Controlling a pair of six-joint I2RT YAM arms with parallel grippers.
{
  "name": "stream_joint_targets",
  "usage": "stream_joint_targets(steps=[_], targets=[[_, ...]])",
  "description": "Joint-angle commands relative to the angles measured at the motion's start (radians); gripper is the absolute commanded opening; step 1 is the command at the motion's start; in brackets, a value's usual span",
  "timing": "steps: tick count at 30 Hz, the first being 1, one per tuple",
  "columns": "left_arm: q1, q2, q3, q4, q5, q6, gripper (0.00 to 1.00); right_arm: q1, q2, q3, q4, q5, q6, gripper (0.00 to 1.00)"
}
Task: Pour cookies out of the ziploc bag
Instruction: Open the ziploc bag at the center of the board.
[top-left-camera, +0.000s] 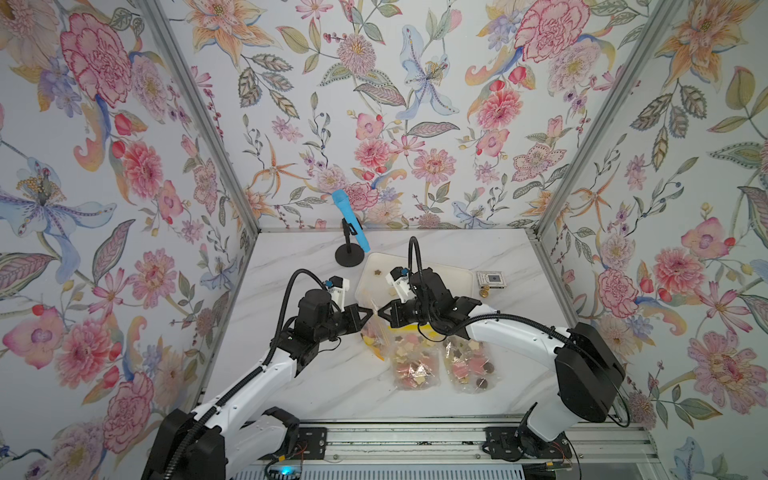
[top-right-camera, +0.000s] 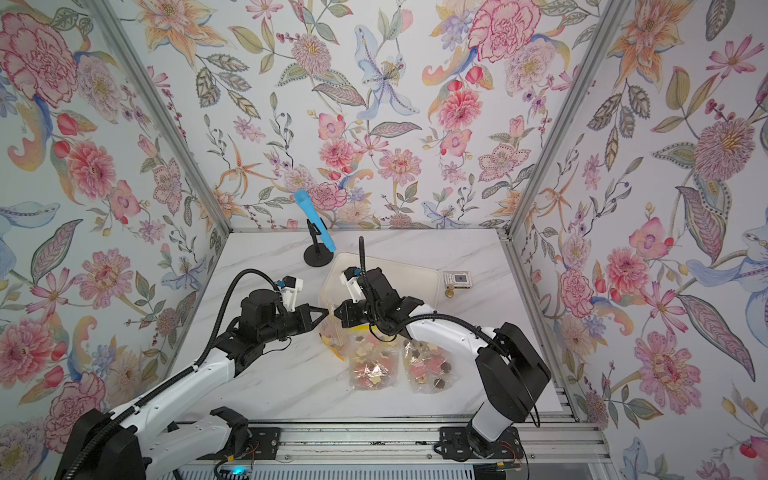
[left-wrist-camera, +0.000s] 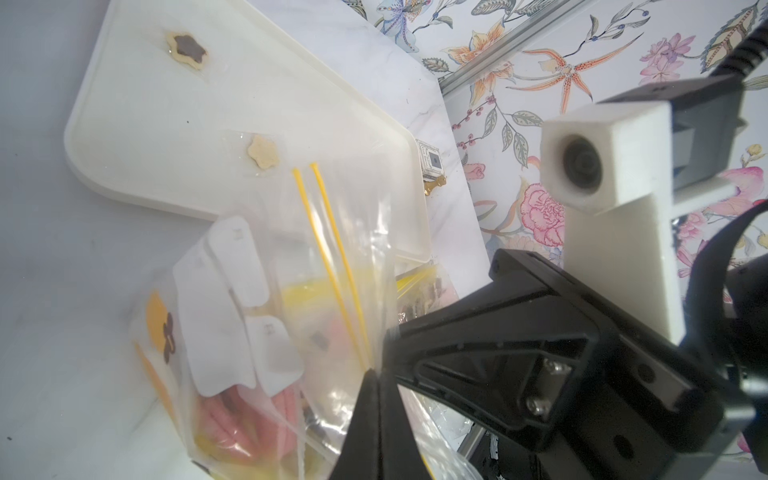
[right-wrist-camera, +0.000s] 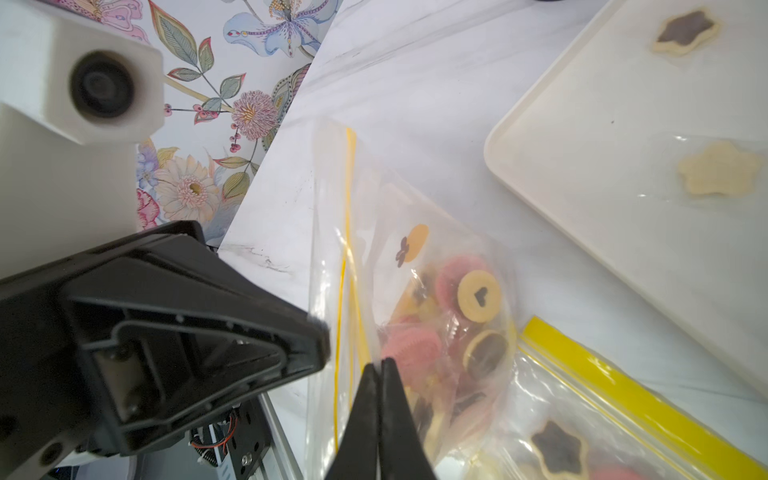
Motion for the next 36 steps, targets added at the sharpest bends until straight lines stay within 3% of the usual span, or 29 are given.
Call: stream_joint_targets(steps=[1, 13, 22, 25, 31, 33, 36], targets=[[0.004, -0.037, 0.055, -0.054, -0.027, 0.029, 0.00, 0.014, -0.043, 0.026, -0.065, 0.146, -0.002, 0.00], [0.004, -0.067, 0.166, -0.218, -0.102, 0.096, 0.00, 0.036, -0.181, -0.001, -0.164, 0.428, 0.053, 0.00], [0.004, -0.071, 0.194, -0.221, -0.110, 0.085, 0.00, 0.027, -0.217, 0.000, -0.201, 0.386, 0.081, 0.02], [0.003, -0.072, 0.184, -0.202, -0.110, 0.079, 0.00, 0.027, -0.216, 0.008, -0.194, 0.335, 0.047, 0.16], [0.004, -0.056, 0.190, -0.195, -0.097, 0.085, 0.00, 0.029, -0.286, -0.020, -0.183, 0.272, -0.159, 0.73], [0.003, -0.054, 0.192, -0.195, -0.096, 0.089, 0.00, 0.037, -0.326, -0.031, -0.183, 0.238, -0.257, 0.82], [0.004, -0.045, 0.191, -0.190, -0.091, 0.097, 0.00, 0.047, -0.381, -0.053, -0.176, 0.178, -0.396, 0.85]])
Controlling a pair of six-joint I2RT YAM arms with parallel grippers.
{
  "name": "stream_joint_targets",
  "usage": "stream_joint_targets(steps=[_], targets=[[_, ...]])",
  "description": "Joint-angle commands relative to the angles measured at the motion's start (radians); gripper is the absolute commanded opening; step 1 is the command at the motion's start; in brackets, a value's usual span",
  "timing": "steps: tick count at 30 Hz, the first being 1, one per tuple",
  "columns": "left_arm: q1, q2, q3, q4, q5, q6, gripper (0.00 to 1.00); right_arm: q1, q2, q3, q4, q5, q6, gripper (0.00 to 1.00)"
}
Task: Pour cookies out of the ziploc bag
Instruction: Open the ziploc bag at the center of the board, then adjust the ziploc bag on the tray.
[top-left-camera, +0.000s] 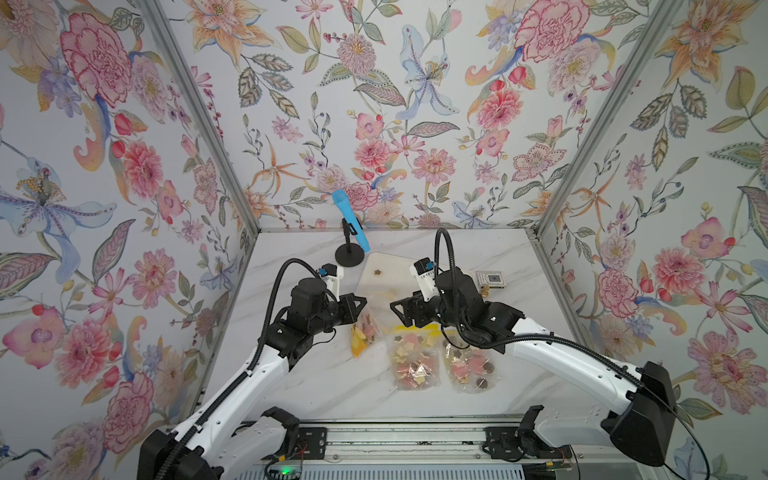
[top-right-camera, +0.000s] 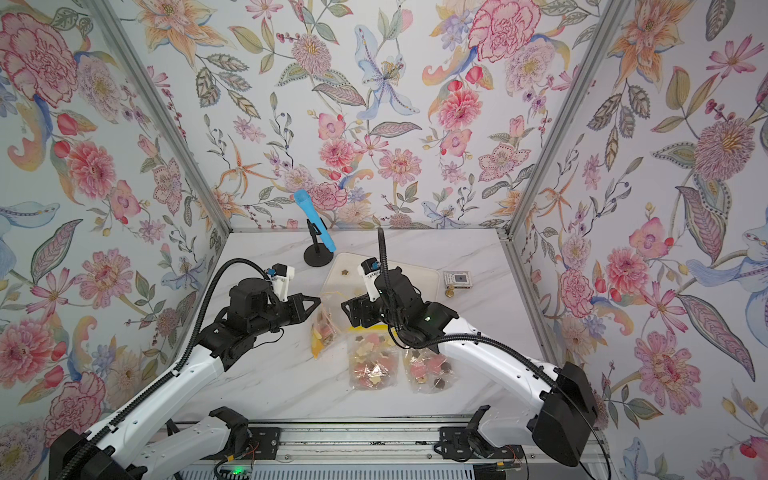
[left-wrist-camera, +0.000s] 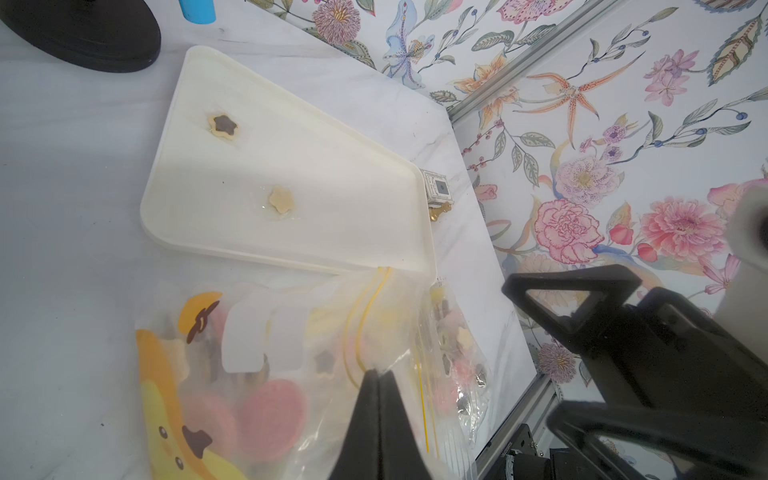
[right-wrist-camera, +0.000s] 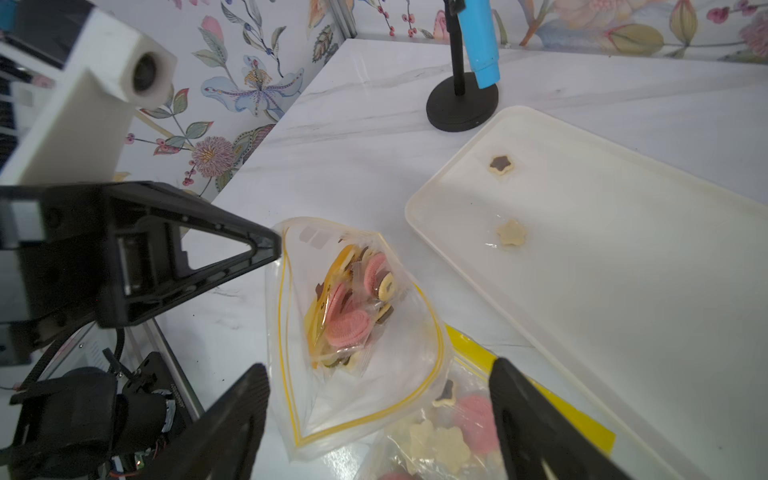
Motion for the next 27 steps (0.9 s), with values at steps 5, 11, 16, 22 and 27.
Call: stream_joint_targets(steps=[5, 11, 16, 22, 27], targets=[[0.005, 0.030, 0.030, 0.040, 0.031, 0.034, 0.00, 0.022, -0.069, -0.051, 0.008, -0.147, -0.335, 0.84], [0.005, 0.044, 0.018, 0.049, 0.039, 0.037, 0.00, 0.063, -0.011, -0.065, 0.032, -0.103, -0.414, 0.81], [0.005, 0.040, -0.014, 0.094, 0.048, 0.007, 0.00, 0.131, 0.076, -0.055, 0.062, -0.053, -0.418, 0.79], [0.005, 0.033, -0.026, 0.103, 0.051, 0.003, 0.00, 0.187, 0.174, -0.047, 0.086, -0.019, -0.415, 0.73], [0.005, 0.036, -0.031, 0.103, 0.054, 0.003, 0.00, 0.201, 0.229, -0.035, 0.100, 0.025, -0.413, 0.65]])
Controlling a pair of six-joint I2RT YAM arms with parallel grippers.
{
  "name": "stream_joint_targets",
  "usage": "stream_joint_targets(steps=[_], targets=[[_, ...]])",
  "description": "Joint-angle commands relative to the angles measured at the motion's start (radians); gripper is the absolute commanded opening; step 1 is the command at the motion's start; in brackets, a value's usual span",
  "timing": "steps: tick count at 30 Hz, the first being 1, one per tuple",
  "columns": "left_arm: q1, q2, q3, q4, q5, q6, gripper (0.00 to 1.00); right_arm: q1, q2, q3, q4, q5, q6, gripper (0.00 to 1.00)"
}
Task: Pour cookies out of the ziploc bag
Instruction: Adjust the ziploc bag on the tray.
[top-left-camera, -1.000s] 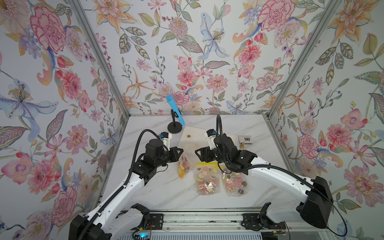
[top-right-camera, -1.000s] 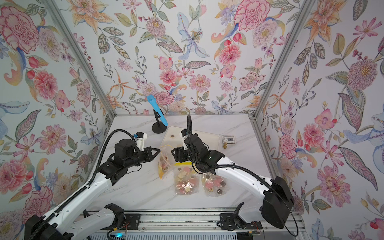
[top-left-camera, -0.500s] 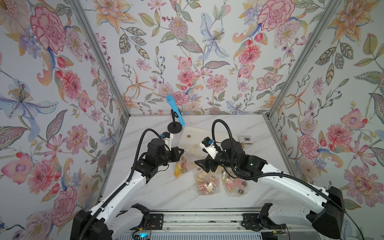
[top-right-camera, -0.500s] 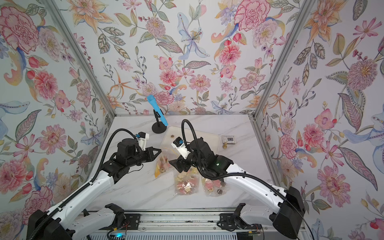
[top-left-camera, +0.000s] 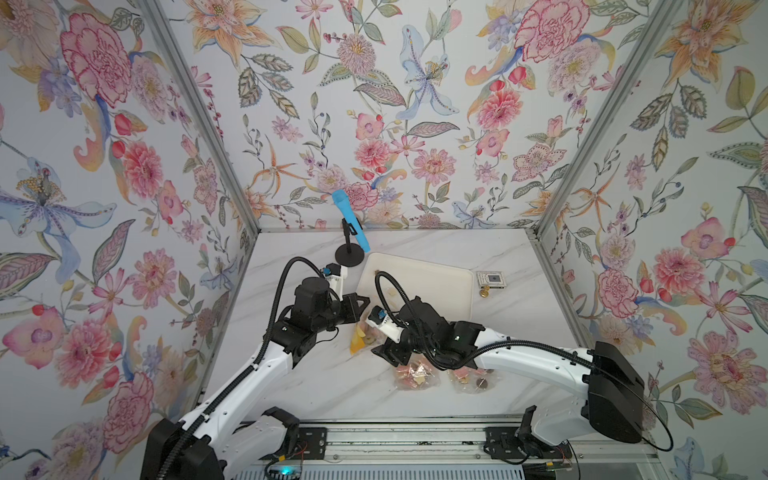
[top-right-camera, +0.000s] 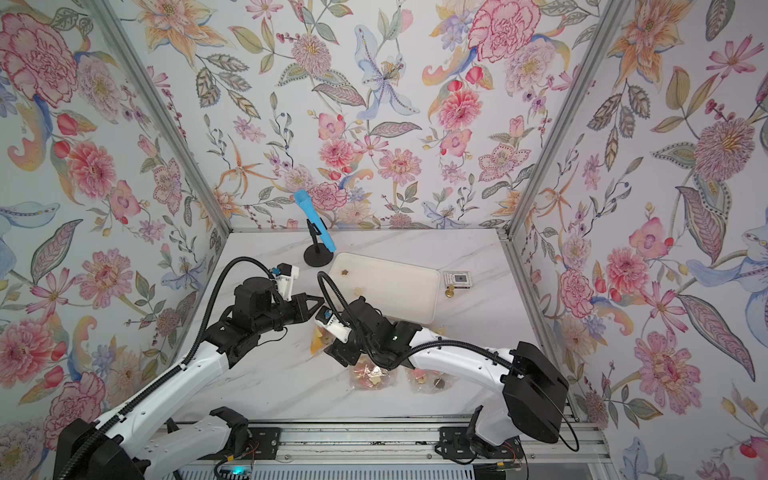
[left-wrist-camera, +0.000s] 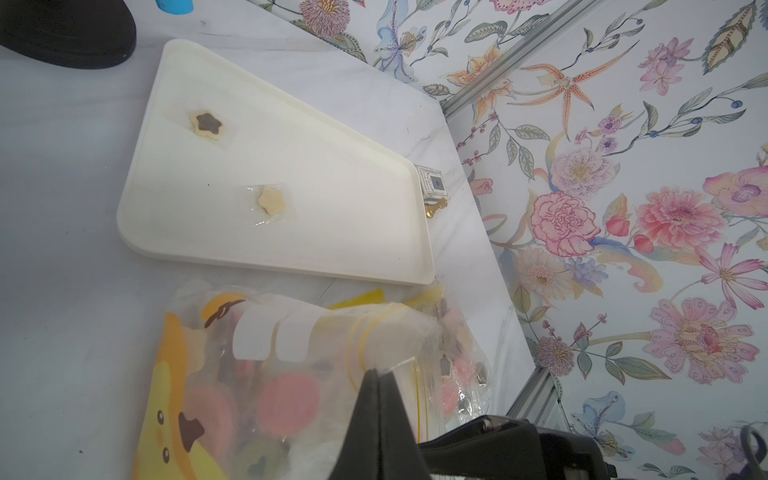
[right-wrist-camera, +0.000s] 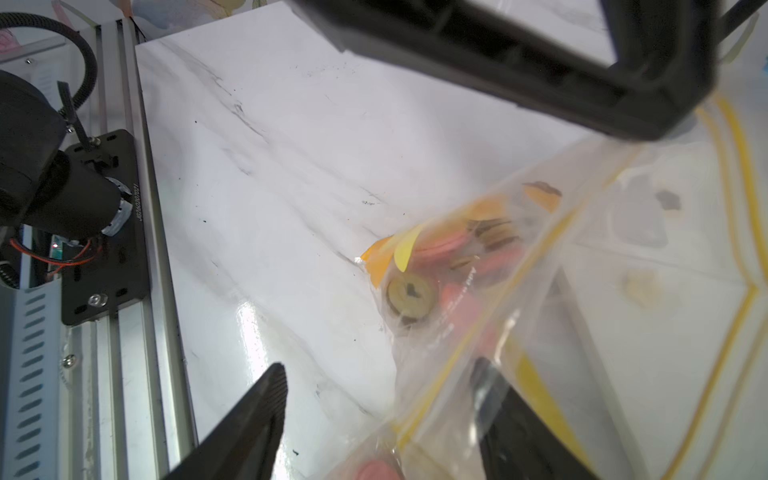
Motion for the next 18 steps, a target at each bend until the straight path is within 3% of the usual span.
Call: stream_joint_targets(steps=[1, 11, 16, 18], targets=[[0.005, -0.006, -0.016, 0.035, 0.023, -0.009, 0.00, 0.007, 0.025, 0.026, 0.025, 0.049, -0.011, 0.61], [0.007, -0.006, -0.034, 0.043, 0.015, -0.002, 0.03, 0.003, 0.054, 0.049, 0.037, 0.071, 0.022, 0.03], [0.036, -0.032, -0.039, 0.014, 0.010, 0.007, 0.50, -0.023, 0.051, 0.082, 0.038, 0.012, 0.105, 0.00], [0.065, -0.056, -0.037, -0.009, 0.011, 0.012, 0.60, -0.051, 0.042, 0.099, 0.045, -0.039, 0.182, 0.00]])
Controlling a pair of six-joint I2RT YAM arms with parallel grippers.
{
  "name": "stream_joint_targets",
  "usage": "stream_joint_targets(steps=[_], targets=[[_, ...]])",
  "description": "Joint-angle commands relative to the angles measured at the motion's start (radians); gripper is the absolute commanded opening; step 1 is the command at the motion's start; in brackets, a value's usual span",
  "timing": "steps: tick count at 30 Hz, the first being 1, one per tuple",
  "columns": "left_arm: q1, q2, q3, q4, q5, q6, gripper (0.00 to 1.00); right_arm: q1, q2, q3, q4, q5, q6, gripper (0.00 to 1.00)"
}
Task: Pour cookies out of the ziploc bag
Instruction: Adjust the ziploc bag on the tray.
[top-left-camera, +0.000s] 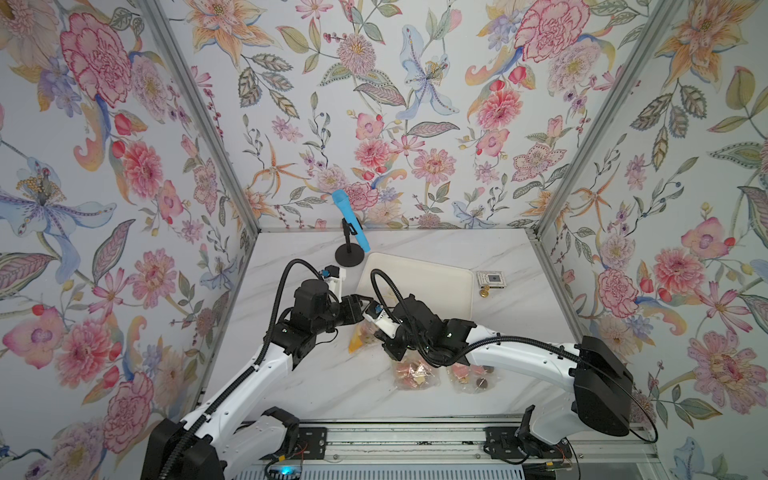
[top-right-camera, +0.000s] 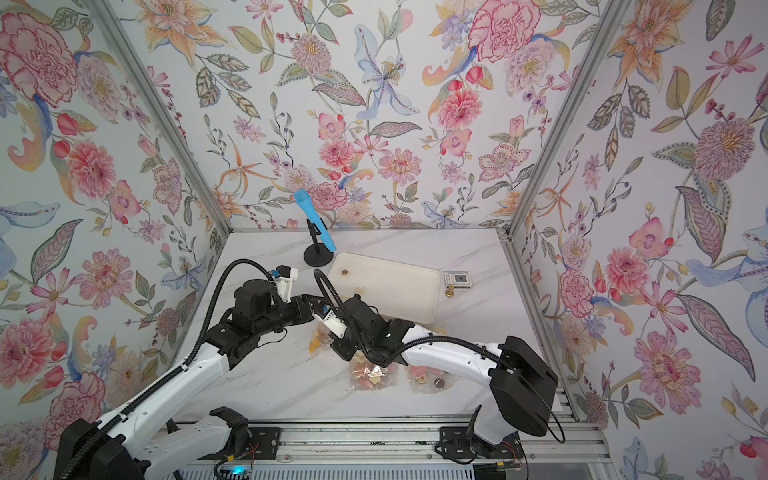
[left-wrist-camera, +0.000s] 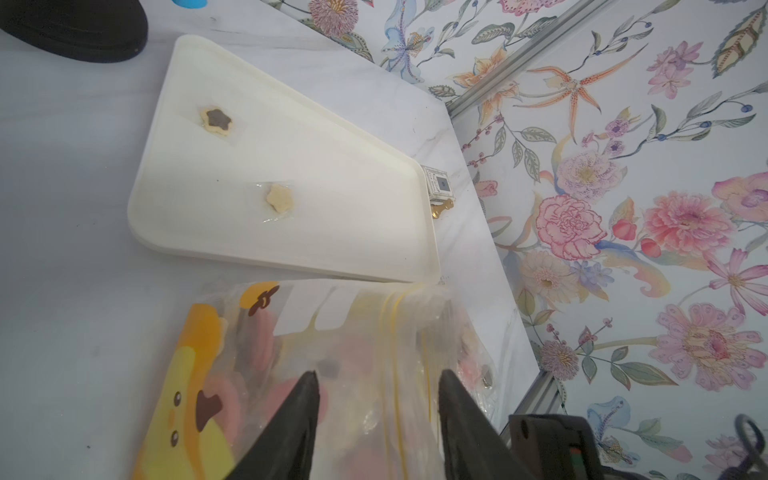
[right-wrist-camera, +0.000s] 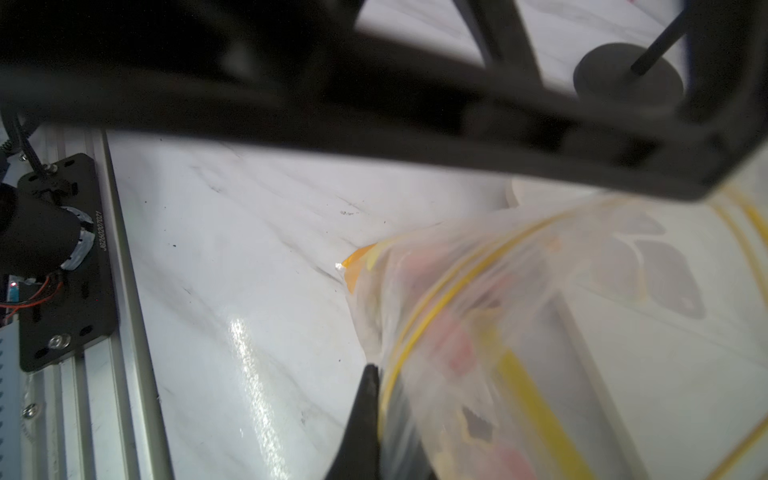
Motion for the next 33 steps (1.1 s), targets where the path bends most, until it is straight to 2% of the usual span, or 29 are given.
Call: stream_joint_targets(steps=[1, 4, 10, 15, 23, 25, 30, 33], targets=[[0.049, -0.062, -0.007, -0.031, 0.011, 0.006, 0.63, -0.049, -0.014, 0.055, 0.037, -0.081, 0.149, 0.00], [0.094, -0.117, -0.011, -0.039, 0.016, -0.001, 0.67, -0.105, -0.033, 0.073, 0.045, -0.112, 0.304, 0.00], [0.129, -0.134, -0.063, 0.005, 0.077, -0.040, 0.67, -0.242, -0.082, 0.027, 0.091, -0.210, 0.589, 0.00], [0.130, -0.109, -0.199, 0.172, 0.133, -0.139, 0.66, -0.314, -0.119, -0.034, 0.095, -0.163, 0.707, 0.00], [0.129, -0.041, -0.417, 0.571, 0.169, -0.329, 0.60, -0.359, -0.107, -0.082, 0.121, -0.144, 0.744, 0.00], [0.126, -0.010, -0.452, 0.681, 0.179, -0.381, 0.56, -0.370, -0.110, -0.093, 0.130, -0.137, 0.755, 0.00], [0.119, 0.070, -0.457, 0.717, 0.186, -0.382, 0.40, -0.384, -0.112, -0.105, 0.141, -0.126, 0.771, 0.00], [0.102, 0.128, -0.448, 0.730, 0.197, -0.378, 0.40, -0.388, -0.108, -0.107, 0.142, -0.123, 0.781, 0.00]])
